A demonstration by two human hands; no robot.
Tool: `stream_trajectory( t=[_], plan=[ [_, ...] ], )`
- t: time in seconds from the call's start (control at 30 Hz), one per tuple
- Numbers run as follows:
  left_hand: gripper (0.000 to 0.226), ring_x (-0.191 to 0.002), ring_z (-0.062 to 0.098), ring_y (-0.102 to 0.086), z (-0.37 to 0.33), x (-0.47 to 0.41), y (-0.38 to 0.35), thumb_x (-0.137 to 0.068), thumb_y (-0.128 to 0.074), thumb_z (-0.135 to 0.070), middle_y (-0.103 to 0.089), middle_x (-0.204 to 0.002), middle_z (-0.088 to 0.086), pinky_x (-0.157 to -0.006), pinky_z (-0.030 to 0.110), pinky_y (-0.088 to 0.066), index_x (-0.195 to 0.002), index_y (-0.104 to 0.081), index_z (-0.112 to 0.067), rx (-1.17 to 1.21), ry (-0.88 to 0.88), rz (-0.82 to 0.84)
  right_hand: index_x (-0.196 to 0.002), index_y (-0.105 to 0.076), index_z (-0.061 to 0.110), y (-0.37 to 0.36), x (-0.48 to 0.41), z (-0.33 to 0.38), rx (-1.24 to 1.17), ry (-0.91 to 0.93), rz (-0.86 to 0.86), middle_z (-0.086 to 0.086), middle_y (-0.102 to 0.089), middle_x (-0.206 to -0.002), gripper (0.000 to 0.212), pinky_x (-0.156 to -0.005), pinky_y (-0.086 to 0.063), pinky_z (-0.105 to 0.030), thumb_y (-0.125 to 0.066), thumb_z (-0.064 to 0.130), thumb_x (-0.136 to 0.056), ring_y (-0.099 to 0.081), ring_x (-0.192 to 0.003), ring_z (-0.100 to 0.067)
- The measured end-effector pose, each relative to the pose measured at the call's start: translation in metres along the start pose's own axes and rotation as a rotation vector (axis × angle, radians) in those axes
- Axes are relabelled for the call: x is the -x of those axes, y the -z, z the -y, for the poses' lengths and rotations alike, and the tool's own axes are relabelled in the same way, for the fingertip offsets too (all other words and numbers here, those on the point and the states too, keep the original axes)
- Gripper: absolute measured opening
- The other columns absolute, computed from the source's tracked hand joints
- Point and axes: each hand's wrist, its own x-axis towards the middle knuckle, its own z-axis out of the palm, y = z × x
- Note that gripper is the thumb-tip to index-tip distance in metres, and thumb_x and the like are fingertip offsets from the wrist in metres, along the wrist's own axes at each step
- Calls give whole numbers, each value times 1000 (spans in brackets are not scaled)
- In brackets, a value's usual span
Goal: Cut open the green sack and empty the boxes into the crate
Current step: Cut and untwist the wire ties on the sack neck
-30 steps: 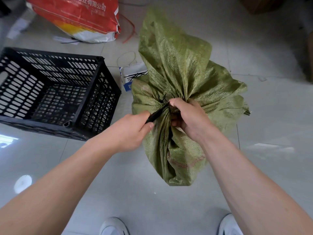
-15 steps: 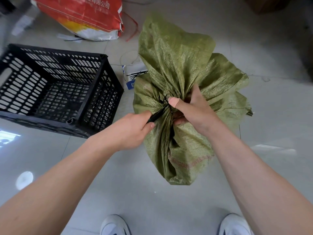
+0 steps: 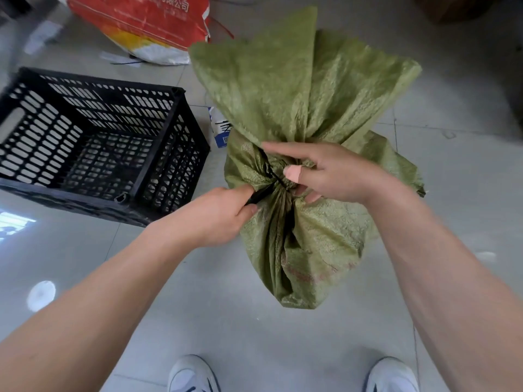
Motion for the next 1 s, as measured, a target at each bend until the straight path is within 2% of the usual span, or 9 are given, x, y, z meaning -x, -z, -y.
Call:
stream_trajectory(
  t=[0.17, 0.23, 0.37, 0.57, 0.63, 0.7, 0.77, 0.83, 1.0],
  plan=[
    [18, -61, 16, -49, 1, -2, -4, -101, -38, -33, -49, -70, -1, -63, 32, -37, -96, -44, -17, -41, -22, -3, -120, -63, 45, 2, -14, 10, 310, -76, 35, 7, -69, -109, 26, -78, -60, -38, -52, 37, -98, -71, -78, -15],
    [18, -60, 15, -47, 1, -2, -4, -101, -38, -34, -48, -69, -1, -62, 32, -36, -92, -41, -19, -61, -41, -7, -112, -65, 38, 1, -19, 12, 374, -91, 32, 6, -69, -107, 19, -75, -59, -37, -52, 39, -98, -71, -73, -13],
    [18, -60, 19, -47, 2, -4, -7, -101, -38, -35, -46, -68, -2, -62, 33, -38, -91, -38, -20, -115, -65, -20, -98, -63, 32, 2, -27, 8, 374, -137, 15, 8, -69, -96, 11, -54, -48, -21, -52, 36, -98, -70, -59, -5],
    [18, -61, 29, -49, 10, -4, -14, -101, -35, -38, -44, -63, -1, -59, 38, -45, -97, -37, -20, -190, -119, -127, -91, -59, 25, 6, -32, -2, 311, -121, 30, 6, -67, -84, 15, -60, -50, -28, -51, 34, -100, -69, -57, -9],
    [15, -61, 28, -50, 13, -4, -15, -100, -35, -38, -46, -63, -2, -59, 39, -46, -97, -35, -23, -166, -144, -151, -90, -58, 22, 6, -33, -9, 215, -112, 36, 3, -65, -86, 16, -62, -53, -32, -52, 33, -100, -66, -58, -13],
    [12, -64, 29, -54, 15, -5, -15, -100, -36, -39, -52, -67, 1, -61, 41, -49, -94, -33, -29, -112, -148, -144, -88, -58, 18, 3, -32, -16, 34, -121, 21, 0, -60, -79, 17, -57, -51, -31, -55, 30, -99, -58, -55, -14],
    [13, -66, 27, -56, 15, -6, -14, -99, -38, -39, -58, -73, 2, -64, 42, -50, -90, -33, -32, -21, -120, -114, -83, -56, 17, -1, -30, -22, -206, -150, -33, 2, -51, -66, 17, -43, -43, -24, -57, 25, -98, -48, -47, -11],
    [14, -66, 25, -56, 13, -7, -15, -99, -39, -40, -59, -74, 2, -63, 42, -50, -88, -34, -32, 53, -99, -90, -80, -57, 18, -6, -28, -28, -409, -200, -79, 3, -46, -63, 17, -41, -36, -21, -60, 22, -96, -41, -45, -10],
    [19, -59, 16, -48, 7, -9, -12, -100, -43, -33, -51, -66, -1, -58, 35, -38, -86, -40, -22, 110, -105, -43, -78, -57, 19, -15, -26, -35, -588, -285, -150, 4, -37, -59, 18, -37, -25, -14, -61, 20, -96, -31, -35, -5]
  ],
)
